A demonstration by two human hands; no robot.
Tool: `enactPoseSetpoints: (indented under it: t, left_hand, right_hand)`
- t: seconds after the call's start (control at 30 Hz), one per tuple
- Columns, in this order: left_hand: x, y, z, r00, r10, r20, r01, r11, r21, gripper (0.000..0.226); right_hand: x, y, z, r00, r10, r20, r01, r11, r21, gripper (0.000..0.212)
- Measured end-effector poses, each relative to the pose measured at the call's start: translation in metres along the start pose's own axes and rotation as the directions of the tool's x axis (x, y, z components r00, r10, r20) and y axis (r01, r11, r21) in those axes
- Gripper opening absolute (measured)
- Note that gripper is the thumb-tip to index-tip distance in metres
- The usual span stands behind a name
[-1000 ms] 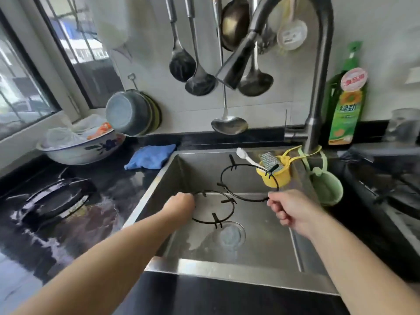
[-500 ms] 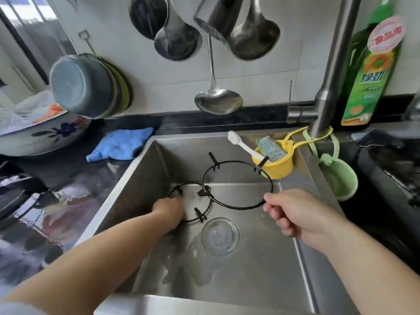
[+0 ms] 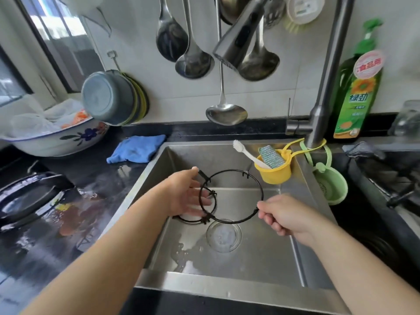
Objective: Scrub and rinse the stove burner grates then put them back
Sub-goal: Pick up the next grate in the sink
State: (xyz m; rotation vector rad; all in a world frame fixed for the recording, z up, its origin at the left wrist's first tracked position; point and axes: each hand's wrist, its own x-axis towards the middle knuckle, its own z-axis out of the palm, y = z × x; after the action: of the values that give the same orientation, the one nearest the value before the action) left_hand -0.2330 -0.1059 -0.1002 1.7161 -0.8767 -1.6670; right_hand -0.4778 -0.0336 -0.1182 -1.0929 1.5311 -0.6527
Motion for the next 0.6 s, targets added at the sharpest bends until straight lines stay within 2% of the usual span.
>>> enactPoseSetpoints:
  t: [0.03,0.17,0.27,0.33,0.43,0.5,0.53,0.6]
  left_hand:
    - [-0.006,-0.006,0.005,1.0,0.015,0.019,-0.014,0.999,-0.045,0.043]
    - [-0.004,-0.029,0.012,0.996,0.059,-0.062,-0.072,0.969,-0.236,0.047]
    - [-0.006,-0.03,0.009,0.99,0.089,-0.108,-0.114,0.962,-0.247,0.042]
    - [-0.007,-0.031,0.009,0.98,0.121,-0.156,-0.145,0.977,-0.153,0.042]
    - [0.005,-0.028,0.014,0.918,0.289,-0.272,-0.25,0.954,0.167,0.04]
    - [0.012,-0.024,0.012,0.844,0.454,-0.285,-0.317,0.851,0.419,0.039]
    - [0.017,-0.023,0.008,0.817,0.495,-0.297,-0.33,0.823,0.463,0.039]
    - [0.02,-0.026,0.001,0.824,0.479,-0.302,-0.308,0.827,0.471,0.042]
  right_hand:
    - [-0.003,0.0,0.001,1.0,-0.028,0.007,0.028,0.999,-0.03,0.028]
    - [-0.006,0.001,0.002,0.996,-0.084,0.037,0.089,0.982,-0.166,0.03]
    - [-0.009,0.0,0.003,0.994,-0.082,0.065,0.095,0.968,-0.231,0.032]
    - [-0.01,0.002,0.003,0.994,-0.064,0.091,0.088,0.956,-0.28,0.033]
    - [-0.011,0.005,0.003,0.997,-0.031,0.071,0.051,0.954,-0.296,0.032]
    - [-0.014,0.004,-0.001,0.996,-0.076,-0.038,0.059,0.94,-0.336,0.032]
    - [-0.015,0.001,-0.001,0.985,-0.123,-0.121,0.071,0.928,-0.366,0.028]
    - [-0.018,-0.011,0.002,0.938,-0.222,-0.266,0.106,0.914,-0.391,0.02]
